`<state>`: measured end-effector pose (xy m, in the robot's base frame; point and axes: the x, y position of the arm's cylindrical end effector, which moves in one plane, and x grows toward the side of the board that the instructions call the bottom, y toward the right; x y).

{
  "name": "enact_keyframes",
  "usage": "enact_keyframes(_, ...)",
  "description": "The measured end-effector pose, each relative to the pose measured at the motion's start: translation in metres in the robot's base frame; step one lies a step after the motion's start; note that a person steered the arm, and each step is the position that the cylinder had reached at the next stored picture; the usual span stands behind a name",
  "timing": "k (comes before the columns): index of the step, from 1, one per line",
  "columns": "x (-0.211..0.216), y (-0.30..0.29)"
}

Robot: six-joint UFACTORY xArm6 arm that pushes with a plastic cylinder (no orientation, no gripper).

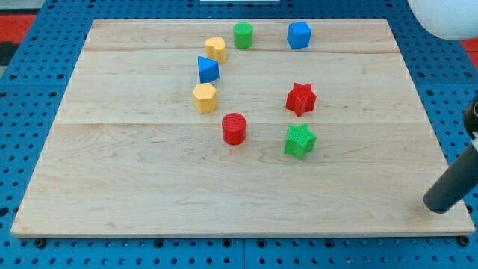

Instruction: Place your arm at the right center of the board

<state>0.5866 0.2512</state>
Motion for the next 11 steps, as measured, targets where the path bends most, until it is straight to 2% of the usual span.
enact_keyframes(4,0.000,0.027)
enact_keyframes(6,-0.007,0.070)
enact_keyframes(7,-0.028,0.094)
enact_keyframes(8,-0.058,0.093)
enact_keyframes(9,-0.117,0.080)
enact_keyframes(11,-0.184,0.009)
